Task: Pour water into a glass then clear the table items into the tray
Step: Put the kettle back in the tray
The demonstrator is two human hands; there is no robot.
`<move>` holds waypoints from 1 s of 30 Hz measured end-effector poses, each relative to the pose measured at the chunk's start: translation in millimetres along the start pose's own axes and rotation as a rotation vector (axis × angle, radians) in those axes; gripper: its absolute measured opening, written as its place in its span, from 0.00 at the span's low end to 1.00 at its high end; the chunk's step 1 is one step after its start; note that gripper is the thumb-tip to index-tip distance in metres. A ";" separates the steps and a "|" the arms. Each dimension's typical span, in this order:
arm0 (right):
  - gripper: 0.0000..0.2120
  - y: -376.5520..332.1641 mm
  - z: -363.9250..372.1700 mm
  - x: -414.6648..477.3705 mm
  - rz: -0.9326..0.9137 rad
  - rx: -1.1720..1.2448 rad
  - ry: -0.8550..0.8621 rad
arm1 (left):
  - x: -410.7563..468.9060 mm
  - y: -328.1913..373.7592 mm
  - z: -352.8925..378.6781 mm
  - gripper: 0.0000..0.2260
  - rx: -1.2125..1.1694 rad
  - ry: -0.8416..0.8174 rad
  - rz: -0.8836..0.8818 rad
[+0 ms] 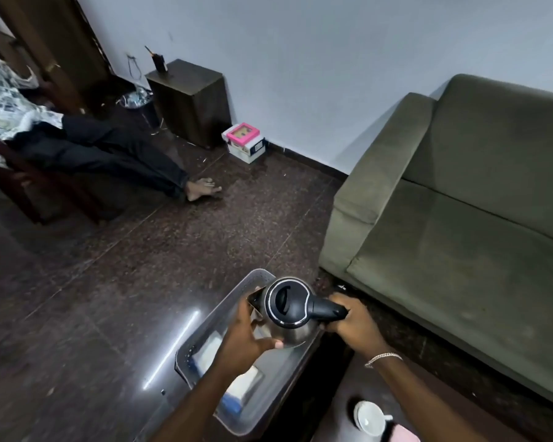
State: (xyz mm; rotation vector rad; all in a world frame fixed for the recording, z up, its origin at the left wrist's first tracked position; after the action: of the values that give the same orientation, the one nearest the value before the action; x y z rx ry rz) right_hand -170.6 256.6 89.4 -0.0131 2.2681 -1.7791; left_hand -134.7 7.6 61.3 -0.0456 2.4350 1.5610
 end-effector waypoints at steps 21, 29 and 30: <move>0.15 55.2 55.5 34.1 0.147 -0.080 -0.019 | 26.3 -86.8 -13.9 0.49 -0.056 -0.089 -0.127; 0.30 17.4 84.8 -22.4 -0.118 -0.473 0.390 | 7.6 -125.4 -46.1 0.48 0.777 -0.072 -0.363; 0.26 16.3 97.7 -30.5 -0.192 -0.465 0.389 | 3.2 -131.5 -48.6 0.46 0.862 -0.093 -0.399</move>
State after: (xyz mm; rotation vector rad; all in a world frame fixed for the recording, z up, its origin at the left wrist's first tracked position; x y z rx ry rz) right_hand -118.4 172.5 58.5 0.0325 3.0102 -1.3827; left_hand -126.2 -91.7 -37.2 -0.2680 2.5922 0.2870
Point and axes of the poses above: each hand's wrist, its own x-axis towards the middle knuckle, its own z-axis out of the palm, y = z × x, the point moved 5 cm from there along x, towards the middle knuckle, and after that the axes turned 11 degrees about x, right-handed, at the moved point
